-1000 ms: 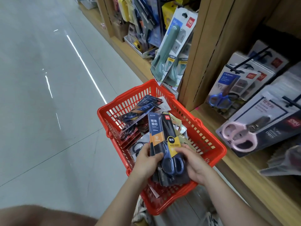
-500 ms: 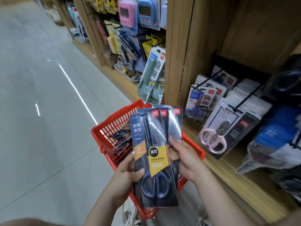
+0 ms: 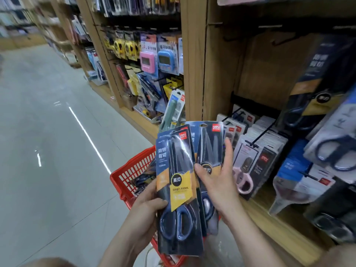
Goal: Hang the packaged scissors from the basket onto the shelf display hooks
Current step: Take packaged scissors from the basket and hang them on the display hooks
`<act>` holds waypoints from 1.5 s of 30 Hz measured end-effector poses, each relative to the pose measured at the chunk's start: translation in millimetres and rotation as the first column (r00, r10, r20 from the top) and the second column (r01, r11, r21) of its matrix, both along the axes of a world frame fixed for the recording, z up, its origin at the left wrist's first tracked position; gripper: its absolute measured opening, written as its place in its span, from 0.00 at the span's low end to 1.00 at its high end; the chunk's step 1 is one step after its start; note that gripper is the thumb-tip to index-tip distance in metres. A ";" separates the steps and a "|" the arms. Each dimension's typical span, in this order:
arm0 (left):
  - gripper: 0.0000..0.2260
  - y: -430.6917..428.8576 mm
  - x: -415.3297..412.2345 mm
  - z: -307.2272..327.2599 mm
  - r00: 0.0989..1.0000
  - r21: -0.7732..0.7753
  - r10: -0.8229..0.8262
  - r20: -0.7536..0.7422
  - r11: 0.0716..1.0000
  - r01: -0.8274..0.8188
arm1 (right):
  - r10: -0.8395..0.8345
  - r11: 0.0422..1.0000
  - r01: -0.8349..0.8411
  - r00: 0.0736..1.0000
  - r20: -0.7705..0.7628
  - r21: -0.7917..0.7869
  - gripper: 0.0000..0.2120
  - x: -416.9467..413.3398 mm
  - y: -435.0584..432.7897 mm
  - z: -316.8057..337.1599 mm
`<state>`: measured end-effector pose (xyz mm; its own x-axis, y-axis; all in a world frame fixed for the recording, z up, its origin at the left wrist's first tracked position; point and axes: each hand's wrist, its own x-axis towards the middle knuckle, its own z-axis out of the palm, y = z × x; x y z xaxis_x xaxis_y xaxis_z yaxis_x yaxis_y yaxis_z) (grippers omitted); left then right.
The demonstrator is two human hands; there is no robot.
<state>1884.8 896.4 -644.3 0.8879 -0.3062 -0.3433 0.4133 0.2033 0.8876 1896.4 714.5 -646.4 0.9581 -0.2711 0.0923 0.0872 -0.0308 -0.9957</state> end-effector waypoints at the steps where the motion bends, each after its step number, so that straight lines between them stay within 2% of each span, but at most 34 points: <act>1: 0.28 -4.5 -1.8 5.5 1.000 0.033 0.000 0.003 0.999 -0.001 | 0.013 1.000 -0.012 0.999 0.034 -0.022 0.43 -2.2 -0.8 1.6; 4: 0.25 -17.4 -7.1 19.8 1.000 0.103 -0.008 0.027 0.995 0.005 | 0.083 0.996 -0.082 0.995 0.053 -0.018 0.28 -9.1 -2.8 10.7; 6: 0.25 -22.9 -9.9 28.9 0.999 0.138 -0.016 0.043 0.990 0.010 | 0.075 0.996 -0.075 0.997 0.019 0.045 0.22 -13.2 -6.6 17.5; 10: 0.25 -31.2 -15.1 43.7 0.989 0.174 -0.072 0.132 0.984 0.048 | 0.006 0.996 -0.006 1.000 -0.002 0.089 0.16 -17.7 -19.7 23.4; 12: 0.23 -34.9 -14.6 46.0 0.986 0.188 -0.003 0.168 0.982 -0.029 | -0.045 0.992 0.045 0.999 -0.004 0.120 0.09 -18.6 -26.6 25.5; 16: 0.14 -42.3 -8.5 47.7 0.973 0.123 0.151 0.177 0.977 -0.174 | -0.174 0.972 0.168 0.985 0.022 0.165 0.02 -23.0 -39.3 28.1; 19: 0.12 -46.9 -4.4 53.7 0.948 0.073 0.269 0.172 0.956 -0.285 | -0.287 0.947 0.276 0.957 0.050 0.165 0.03 -29.8 -48.3 34.1; 21: 0.12 -42.9 -0.1 59.1 0.918 0.021 0.357 0.170 0.930 -0.366 | -0.357 0.926 0.343 0.932 0.065 0.156 0.10 -34.2 -56.2 41.0; 24: 0.12 -37.7 7.2 69.1 0.906 -0.058 0.403 0.133 0.915 -0.398 | -0.376 0.915 0.360 0.924 0.063 0.183 0.13 -40.0 -68.6 52.3; 27: 0.05 -52.2 4.5 84.5 0.931 -0.064 0.332 0.151 0.943 -0.326 | -0.353 0.919 0.335 0.934 0.056 0.209 0.08 -45.0 -72.4 60.3; 28: 0.02 -60.4 2.3 89.8 0.937 -0.029 0.299 0.180 0.954 -0.299 | -0.343 0.919 0.324 0.938 0.046 0.226 0.07 -47.0 -73.0 62.2; 30: 0.03 -78.7 -3.3 98.7 0.941 0.072 0.214 0.261 0.968 -0.240 | -0.331 0.918 0.311 0.943 0.040 0.247 0.05 -52.6 -75.7 65.8; 34: 0.03 -106.8 -10.9 105.5 0.900 0.234 0.095 0.425 0.949 -0.210 | -0.329 0.936 0.314 0.942 0.073 0.160 0.18 -68.1 -81.3 75.8; 37: 0.05 -124.5 -11.9 98.4 0.896 0.300 0.044 0.441 0.934 -0.193 | -0.187 0.969 0.175 0.981 0.059 0.173 0.22 -77.0 -88.2 81.7; 40: 0.05 -138.7 -11.1 93.9 0.903 0.275 0.048 0.427 0.944 -0.181 | -0.166 0.975 0.148 0.981 0.100 0.166 0.29 -87.6 -100.4 88.8; 45: 0.07 -160.1 -9.9 98.2 0.918 0.183 0.055 0.394 0.974 -0.136 | -0.134 0.985 0.111 0.974 0.181 0.133 0.32 -101.1 -119.5 100.0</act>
<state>1874.9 736.4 -546.0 0.9847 -0.1736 -0.0157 0.0202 0.0239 0.9995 1795.3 595.0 -546.4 0.8852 -0.4059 0.2273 0.2767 0.0666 -0.9586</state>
